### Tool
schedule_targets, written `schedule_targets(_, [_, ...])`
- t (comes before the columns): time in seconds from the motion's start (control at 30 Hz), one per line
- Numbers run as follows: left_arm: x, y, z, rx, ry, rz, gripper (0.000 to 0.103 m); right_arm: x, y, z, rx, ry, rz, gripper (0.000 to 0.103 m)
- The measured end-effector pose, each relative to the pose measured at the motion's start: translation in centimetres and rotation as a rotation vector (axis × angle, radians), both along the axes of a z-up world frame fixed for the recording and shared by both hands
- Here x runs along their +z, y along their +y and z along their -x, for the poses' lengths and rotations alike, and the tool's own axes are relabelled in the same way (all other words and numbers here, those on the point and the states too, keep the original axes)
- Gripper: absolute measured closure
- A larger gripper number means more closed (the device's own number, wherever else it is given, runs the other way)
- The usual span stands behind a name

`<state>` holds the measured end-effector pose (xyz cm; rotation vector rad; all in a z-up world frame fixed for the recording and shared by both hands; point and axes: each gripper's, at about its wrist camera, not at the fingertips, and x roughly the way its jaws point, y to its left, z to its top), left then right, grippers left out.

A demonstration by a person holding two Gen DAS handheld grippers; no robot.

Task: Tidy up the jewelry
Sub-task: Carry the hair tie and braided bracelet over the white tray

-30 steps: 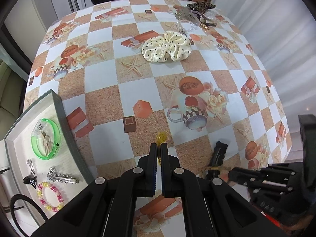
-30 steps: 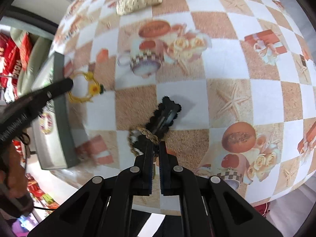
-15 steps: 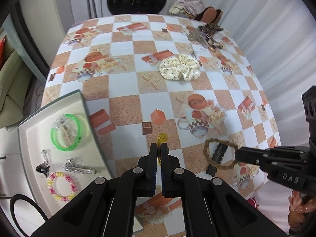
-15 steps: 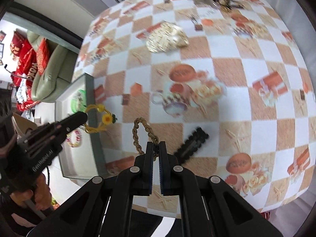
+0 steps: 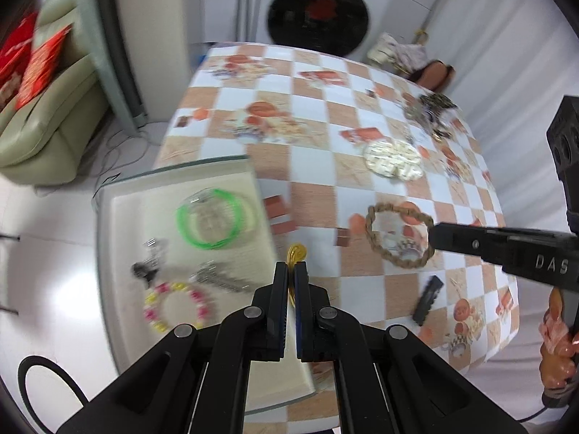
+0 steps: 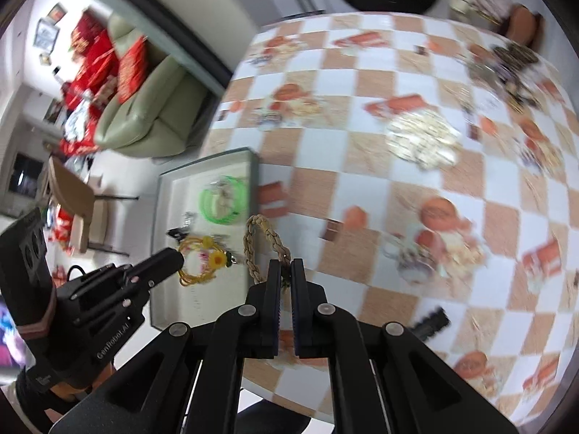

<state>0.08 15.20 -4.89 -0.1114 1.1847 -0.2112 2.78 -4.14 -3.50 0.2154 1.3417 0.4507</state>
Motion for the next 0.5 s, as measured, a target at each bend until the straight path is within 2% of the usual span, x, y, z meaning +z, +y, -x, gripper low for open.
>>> schedule_targets(0.2, [-0.9, 4.6, 2.2, 0.108, 0.029, -0.014, 0.096, -0.4, 5.6, 0.2, 0.141, 0.014, -0.015, 0.098])
schedule_targets(0.5, [-4.3, 9.2, 6.1, 0.214, 0.109, -0.039, 0.096, -3.8, 12.2, 3.1, 0.318, 0.102, 0.014, 0.098])
